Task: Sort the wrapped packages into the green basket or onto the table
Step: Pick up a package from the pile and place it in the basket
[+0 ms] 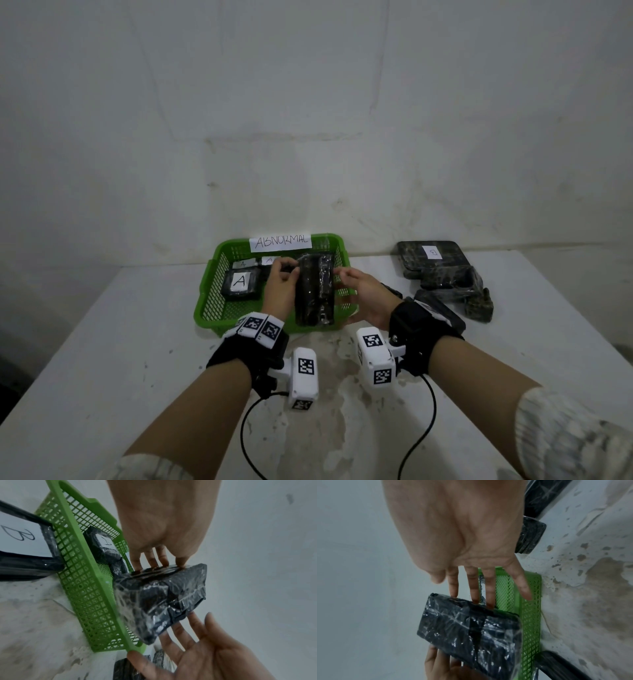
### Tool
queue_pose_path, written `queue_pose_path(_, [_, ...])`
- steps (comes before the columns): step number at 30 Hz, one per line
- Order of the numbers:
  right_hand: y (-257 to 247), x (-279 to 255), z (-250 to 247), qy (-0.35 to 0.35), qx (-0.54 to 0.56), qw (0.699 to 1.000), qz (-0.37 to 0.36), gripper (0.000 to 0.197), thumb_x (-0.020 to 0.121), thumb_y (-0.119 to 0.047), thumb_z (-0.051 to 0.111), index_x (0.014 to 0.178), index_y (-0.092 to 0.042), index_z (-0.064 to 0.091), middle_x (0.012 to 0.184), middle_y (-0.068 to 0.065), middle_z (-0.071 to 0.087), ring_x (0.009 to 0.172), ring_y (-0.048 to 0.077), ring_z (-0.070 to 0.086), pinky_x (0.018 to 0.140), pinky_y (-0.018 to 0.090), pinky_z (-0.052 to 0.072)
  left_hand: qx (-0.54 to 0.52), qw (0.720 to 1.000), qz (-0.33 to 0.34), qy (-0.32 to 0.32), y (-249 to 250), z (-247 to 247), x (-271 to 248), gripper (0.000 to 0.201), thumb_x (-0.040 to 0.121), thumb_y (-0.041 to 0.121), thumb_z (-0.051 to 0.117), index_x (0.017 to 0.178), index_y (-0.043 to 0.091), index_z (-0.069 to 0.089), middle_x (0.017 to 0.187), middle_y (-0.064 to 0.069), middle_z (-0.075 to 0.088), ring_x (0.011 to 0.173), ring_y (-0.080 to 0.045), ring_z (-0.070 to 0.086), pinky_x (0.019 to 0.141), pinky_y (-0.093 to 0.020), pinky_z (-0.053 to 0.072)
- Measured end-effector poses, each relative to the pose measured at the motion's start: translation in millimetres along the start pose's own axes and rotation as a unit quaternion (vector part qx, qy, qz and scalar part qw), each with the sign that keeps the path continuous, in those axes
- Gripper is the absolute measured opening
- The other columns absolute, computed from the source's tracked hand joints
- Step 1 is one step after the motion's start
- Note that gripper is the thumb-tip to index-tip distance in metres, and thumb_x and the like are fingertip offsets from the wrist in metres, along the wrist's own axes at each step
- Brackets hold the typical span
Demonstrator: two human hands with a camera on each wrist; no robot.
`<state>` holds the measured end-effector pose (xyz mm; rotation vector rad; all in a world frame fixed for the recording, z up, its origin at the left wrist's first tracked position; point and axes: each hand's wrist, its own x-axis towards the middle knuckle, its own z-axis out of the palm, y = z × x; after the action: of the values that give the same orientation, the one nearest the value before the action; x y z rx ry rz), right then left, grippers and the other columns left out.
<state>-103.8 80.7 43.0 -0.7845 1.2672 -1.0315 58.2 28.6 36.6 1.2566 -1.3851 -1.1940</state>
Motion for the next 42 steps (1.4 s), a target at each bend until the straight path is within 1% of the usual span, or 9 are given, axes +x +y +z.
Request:
queue_pose_path(4, [3,5,-3,0.036,-0.029,0.998,-0.034,0.007,0.093,-0.012,0.06,0.093,-0.019,0.062,0.089,0.002,0.061,0.077,0.014,0.059,0.071,0.034,0.045,-0.077,0.99,-0.086,-0.078,-1,2,-6,0.039,0.101,0.038,0.03,0.112,0.013,0.057,0.114,-0.006,0.061,0.1,-0.018,0.059,0.086,-0.034,0.049])
queue_pose_path(7, [5,8,2,0.054,-0.066,0.996,-0.028,0.026,0.083,-0.018,0.073,0.098,-0.018,0.052,0.096,0.004,0.058,0.081,0.016,0.054,0.067,0.03,0.042,-0.112,0.978,-0.12,-0.126,-4,7,-10,0.055,0.089,0.057,0.042,0.118,0.012,0.057,0.117,-0.011,0.063,0.101,-0.022,0.064,0.09,-0.039,0.051])
queue_pose_path(11, [9,8,7,0.004,-0.051,0.999,0.001,0.055,0.084,-0.039,0.07,0.131,-0.022,0.046,0.128,0.005,0.056,0.118,0.026,0.052,0.097,0.047,0.045,-0.149,0.971,-0.142,-0.121,-4,13,-14,0.049,0.091,0.038,0.053,0.129,0.007,0.048,0.123,-0.016,0.06,0.108,-0.028,0.061,0.092,-0.042,0.05])
queue_pose_path(15, [10,6,11,-0.039,-0.023,0.999,0.009,0.051,0.091,-0.055,0.052,0.129,-0.023,0.055,0.127,0.007,0.058,0.118,0.03,0.054,0.099,0.057,0.042,-0.145,0.97,-0.134,-0.143,1,16,-16,0.045,0.092,0.038,0.052,0.127,0.01,0.052,0.121,-0.015,0.061,0.11,-0.028,0.06,0.096,-0.043,0.048])
queue_pose_path(19, [9,8,10,-0.005,-0.01,1.0,-0.009,0.048,0.09,-0.048,0.057,0.125,-0.015,0.056,0.119,0.005,0.06,0.116,0.031,0.056,0.098,0.063,0.04,-0.104,0.976,-0.101,-0.162,0,13,-14,0.037,0.092,0.035,0.054,0.119,0.011,0.06,0.119,-0.013,0.064,0.11,-0.025,0.061,0.1,-0.041,0.045])
queue_pose_path(22, [9,8,8,0.005,-0.011,1.0,-0.01,0.045,0.09,-0.045,0.059,0.122,-0.014,0.056,0.121,0.006,0.061,0.114,0.031,0.057,0.097,0.062,0.042,-0.084,0.98,-0.088,-0.157,-1,11,-12,0.032,0.091,0.029,0.057,0.115,0.01,0.061,0.122,-0.016,0.06,0.107,-0.025,0.062,0.098,-0.04,0.047])
queue_pose_path(27, [8,4,9,-0.023,0.001,0.999,-0.022,0.025,0.09,-0.03,0.062,0.112,-0.02,0.064,0.109,0.004,0.065,0.104,0.027,0.059,0.081,0.047,0.044,-0.111,0.982,-0.074,-0.134,5,9,-15,0.021,0.092,0.021,0.056,0.108,0.009,0.062,0.1,-0.008,0.067,0.091,-0.019,0.064,0.082,-0.026,0.053])
queue_pose_path(32, [8,3,5,-0.018,0.014,1.0,-0.018,0.034,0.09,-0.03,0.061,0.122,-0.018,0.061,0.112,0.006,0.065,0.108,0.027,0.058,0.092,0.059,0.044,-0.122,0.976,-0.098,-0.149,2,7,-16,0.038,0.088,0.009,0.059,0.125,0.015,0.054,0.112,-0.007,0.065,0.096,-0.018,0.062,0.083,-0.028,0.052])
queue_pose_path(42, [11,3,3,-0.02,0.024,0.999,-0.029,0.032,0.091,-0.02,0.061,0.122,-0.017,0.059,0.11,0.009,0.065,0.101,0.027,0.06,0.081,0.048,0.051,-0.139,0.97,-0.109,-0.168,1,6,-17,0.052,0.088,0.004,0.057,0.137,0.015,0.045,0.123,-0.011,0.06,0.104,-0.021,0.059,0.089,-0.037,0.051])
